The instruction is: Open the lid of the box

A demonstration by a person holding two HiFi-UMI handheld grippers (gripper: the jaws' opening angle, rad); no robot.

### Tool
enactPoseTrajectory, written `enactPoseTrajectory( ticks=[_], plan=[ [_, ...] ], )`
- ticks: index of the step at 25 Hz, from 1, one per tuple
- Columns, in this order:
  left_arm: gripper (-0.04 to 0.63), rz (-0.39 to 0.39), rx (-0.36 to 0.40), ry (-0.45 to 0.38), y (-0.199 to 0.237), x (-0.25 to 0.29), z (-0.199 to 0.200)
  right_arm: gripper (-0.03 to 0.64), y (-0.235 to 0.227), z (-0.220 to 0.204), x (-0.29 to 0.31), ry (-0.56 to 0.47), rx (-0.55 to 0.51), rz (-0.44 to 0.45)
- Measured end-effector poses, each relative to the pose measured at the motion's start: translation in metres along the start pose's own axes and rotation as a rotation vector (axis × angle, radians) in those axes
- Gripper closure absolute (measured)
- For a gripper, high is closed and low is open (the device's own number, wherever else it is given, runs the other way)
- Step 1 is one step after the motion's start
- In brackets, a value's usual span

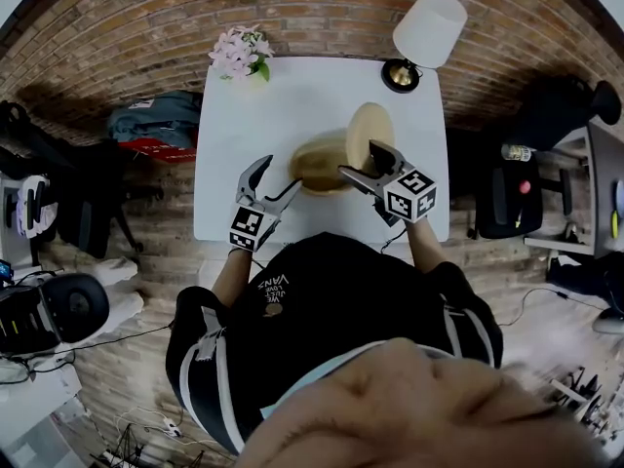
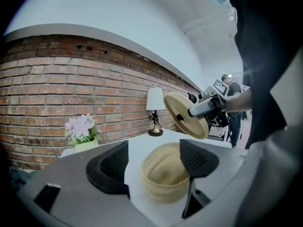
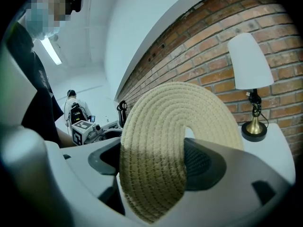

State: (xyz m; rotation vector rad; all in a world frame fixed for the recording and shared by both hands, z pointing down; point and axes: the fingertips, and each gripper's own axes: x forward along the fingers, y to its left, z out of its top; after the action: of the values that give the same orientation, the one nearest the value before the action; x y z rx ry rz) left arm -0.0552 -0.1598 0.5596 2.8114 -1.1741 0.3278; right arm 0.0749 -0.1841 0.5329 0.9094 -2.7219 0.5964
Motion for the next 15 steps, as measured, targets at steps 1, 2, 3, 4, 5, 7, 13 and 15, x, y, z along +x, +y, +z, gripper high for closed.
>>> enactPoseTrajectory(
  ticks=[1,2,3,4,5,7,13,15],
  plan=[
    [0.259,0.005,-0.004,-0.01,0.0,-0.001,0.004,0.262,-0.001,0.001,-0.002,-0.008,0.005,-0.003],
    [0.273,0.01,-0.008,-0.02,0.0,-0.002,0.008,0.262,-0.002,0.002,-0.003,-0.014,0.01,-0.006],
    [0.288,0.014,-0.012,-0.03,-0.001,-0.003,0.012,0.262,-0.003,0.003,-0.004,-0.017,0.014,-0.007],
    [0.304,0.018,-0.014,-0.038,-0.002,-0.004,0.015,0.262,-0.004,0.003,-0.006,-0.019,0.017,-0.008],
    [0.323,0.021,-0.014,-0.044,-0.002,-0.005,0.018,0.262,-0.004,0.003,-0.007,-0.021,0.018,-0.01],
    [0.36,0.028,-0.006,-0.057,-0.004,-0.007,0.024,0.262,-0.005,0.003,-0.01,-0.026,0.022,-0.014],
    [0.452,0.065,-0.01,-0.108,0.001,-0.011,0.044,0.262,-0.007,0.009,-0.015,-0.055,0.03,-0.032],
    [0.478,0.074,-0.013,-0.124,0.001,-0.012,0.049,0.262,-0.007,0.01,-0.016,-0.063,0.023,-0.035]
  ],
)
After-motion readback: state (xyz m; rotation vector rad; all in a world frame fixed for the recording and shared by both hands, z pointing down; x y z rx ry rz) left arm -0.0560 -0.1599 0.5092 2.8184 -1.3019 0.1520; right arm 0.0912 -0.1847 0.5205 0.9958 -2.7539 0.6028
